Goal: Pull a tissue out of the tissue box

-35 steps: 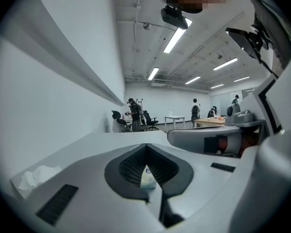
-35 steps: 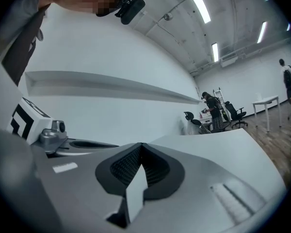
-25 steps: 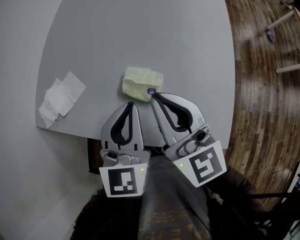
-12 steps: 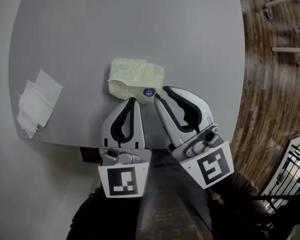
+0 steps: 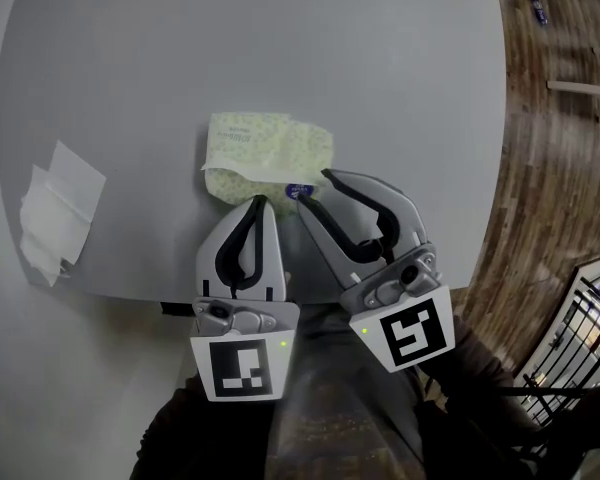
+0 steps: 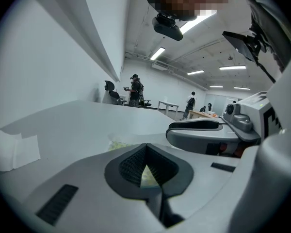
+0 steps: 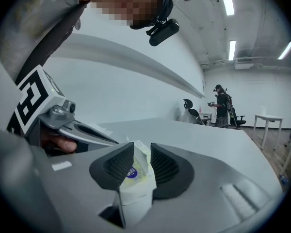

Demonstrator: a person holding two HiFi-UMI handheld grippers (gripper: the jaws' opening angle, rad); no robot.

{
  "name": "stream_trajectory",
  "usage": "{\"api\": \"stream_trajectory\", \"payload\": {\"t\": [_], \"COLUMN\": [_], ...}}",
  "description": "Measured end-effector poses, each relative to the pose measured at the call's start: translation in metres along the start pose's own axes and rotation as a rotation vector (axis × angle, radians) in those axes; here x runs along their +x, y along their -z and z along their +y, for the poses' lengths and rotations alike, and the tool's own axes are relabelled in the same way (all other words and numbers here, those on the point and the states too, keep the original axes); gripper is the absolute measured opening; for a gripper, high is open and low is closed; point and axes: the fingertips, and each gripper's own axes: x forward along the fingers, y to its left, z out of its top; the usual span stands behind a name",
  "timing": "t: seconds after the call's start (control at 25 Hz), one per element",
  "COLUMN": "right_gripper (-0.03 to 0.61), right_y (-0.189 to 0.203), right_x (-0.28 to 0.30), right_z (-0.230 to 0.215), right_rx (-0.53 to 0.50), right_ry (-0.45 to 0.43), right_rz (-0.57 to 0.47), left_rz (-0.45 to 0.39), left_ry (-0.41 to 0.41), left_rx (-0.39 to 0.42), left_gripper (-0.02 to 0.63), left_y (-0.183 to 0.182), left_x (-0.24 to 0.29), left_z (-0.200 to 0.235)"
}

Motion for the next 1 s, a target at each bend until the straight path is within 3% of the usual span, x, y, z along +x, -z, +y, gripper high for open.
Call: {"api": "stream_trajectory", "payload": {"t": [0.12,0.2,0.32,0.68,0.84,1.0], "right_gripper": [0.088,0.009,0.003,0.003,0.003,0.003], "right_y": [0.014,0.021,0.01,-0.087,-0.139,-0.168], "right_x": [0.006,0.008,0.006,-0.009,-0.011,0.007], "right_z": [0.003,0.003,0.004,0.007,0.01,0.027], "right_rx": [-0.03,-0.039,-0.029,0.041,-0.009,-0.067], "right_ry": [-0.001,0.001,-0.02,-0.124,-0.143,-0.182], "right_rz": [0.044,0.064,0.037,-0.053,-0.11,-0.103], "left_rz": [0.007,0.013,0.013,-0.049,-0.099,-0.148], "left_ry": [0.001,0.002,0.001,-0.025,-0.06,-0.104], "left_rx": [0.005,0.007,0.006,-0.011,-0.012,-0.03], "left_gripper": [0.0,-0.002,-0.002,-0.002,-0.002,-0.002], "left_y": [0.007,0.011,0.014,-0.039,-0.067,-0.086], "left_x": [0.004,0.007,0.011,-0.008,-0.03,-0.058], "left_z": [0.003,0.004,0.005,0.0,0.0,0.008]}}
